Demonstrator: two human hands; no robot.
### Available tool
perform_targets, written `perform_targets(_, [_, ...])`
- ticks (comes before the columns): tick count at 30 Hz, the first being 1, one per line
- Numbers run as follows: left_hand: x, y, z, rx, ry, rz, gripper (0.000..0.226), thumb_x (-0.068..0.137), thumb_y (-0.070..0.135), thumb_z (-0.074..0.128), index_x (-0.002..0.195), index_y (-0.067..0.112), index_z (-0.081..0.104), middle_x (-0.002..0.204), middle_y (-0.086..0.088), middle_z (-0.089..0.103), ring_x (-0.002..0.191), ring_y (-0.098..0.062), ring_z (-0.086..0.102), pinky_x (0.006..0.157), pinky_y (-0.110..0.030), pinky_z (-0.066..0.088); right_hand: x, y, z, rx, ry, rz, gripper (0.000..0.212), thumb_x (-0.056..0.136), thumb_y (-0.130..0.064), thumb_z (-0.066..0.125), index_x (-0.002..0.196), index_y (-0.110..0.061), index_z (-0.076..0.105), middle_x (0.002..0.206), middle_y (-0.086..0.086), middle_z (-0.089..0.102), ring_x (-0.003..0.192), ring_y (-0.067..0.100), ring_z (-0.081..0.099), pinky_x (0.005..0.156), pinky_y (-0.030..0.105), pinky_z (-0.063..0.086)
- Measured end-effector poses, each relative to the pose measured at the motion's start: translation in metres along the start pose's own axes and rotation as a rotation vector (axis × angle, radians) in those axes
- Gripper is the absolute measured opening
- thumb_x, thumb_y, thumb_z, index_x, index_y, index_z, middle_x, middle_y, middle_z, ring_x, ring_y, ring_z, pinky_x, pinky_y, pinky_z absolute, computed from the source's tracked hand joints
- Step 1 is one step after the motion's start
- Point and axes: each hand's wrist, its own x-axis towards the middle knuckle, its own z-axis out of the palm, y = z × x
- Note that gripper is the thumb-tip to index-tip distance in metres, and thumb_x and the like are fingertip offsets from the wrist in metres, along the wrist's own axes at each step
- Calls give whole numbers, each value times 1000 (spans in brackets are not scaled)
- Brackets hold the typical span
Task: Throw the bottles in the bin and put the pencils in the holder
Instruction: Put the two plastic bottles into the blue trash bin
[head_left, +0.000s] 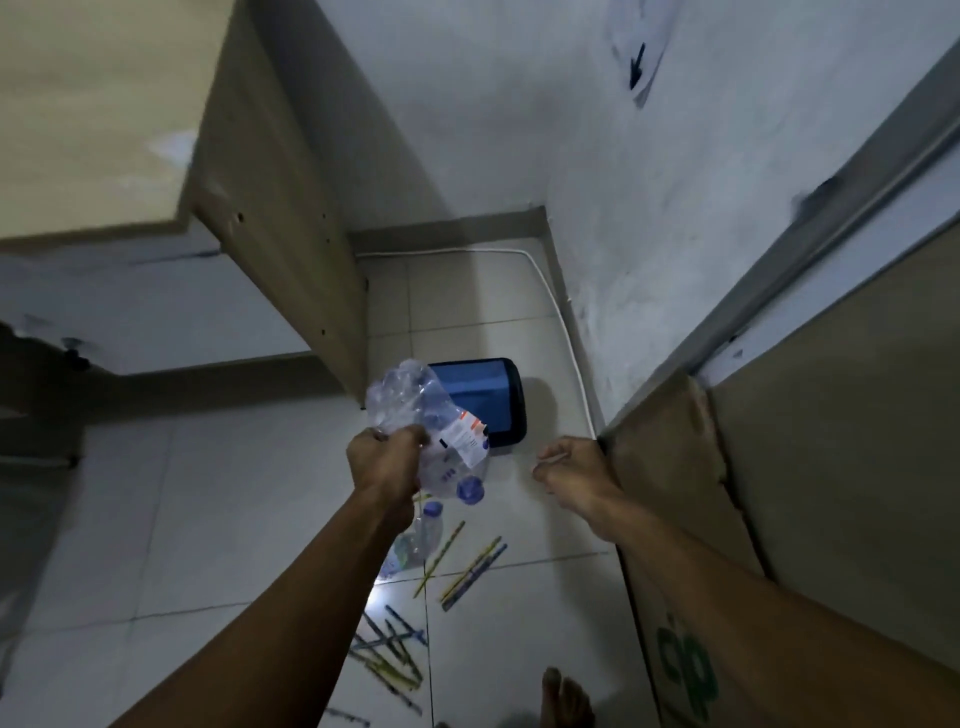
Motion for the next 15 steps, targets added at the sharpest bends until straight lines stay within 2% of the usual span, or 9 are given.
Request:
perform_targets(3, [47,-23,9,-44,-11,65,22,82,2,62,102,11,58,92,-7,64,76,-20,64,49,-27,53,52,17,20,-77,25,-80,18,79,-12,73,93,-18,65,96,9,70,78,20,64,64,22,48])
perform_targets(6, [89,-43,15,-72,-42,146,22,83,5,62,104,11,59,92,-3,64,75,-17,66,43,-22,52,96,27,41,-234,94,-219,46,77,-12,74,120,-17,59,114,8,65,100,23,63,79,27,50])
perform_targets(9, [127,-63,21,-89,-105,215,17,83,5,62,96,16,58,91,-2,63,74,-17,66,38,-20,50,138,38,62,-390,198,-411,71,74,-11,74,137,-22,44,133,10,45,120,28,50,88,33,50])
perform_targets(13, [169,-87,27,-111,-214,330,12,82,5,63,88,14,59,91,-8,68,60,-18,72,42,-27,55,192,55,82,-494,281,-622,93,66,-18,72,146,-32,29,143,10,29,133,33,34,95,41,46])
perform_targets(15, [185,-96,30,-106,-253,382,13,81,5,63,92,12,60,99,-12,70,76,-24,73,54,-37,62,211,61,89,-513,303,-694,95,64,-21,70,148,-34,27,150,11,24,139,34,28,100,43,44])
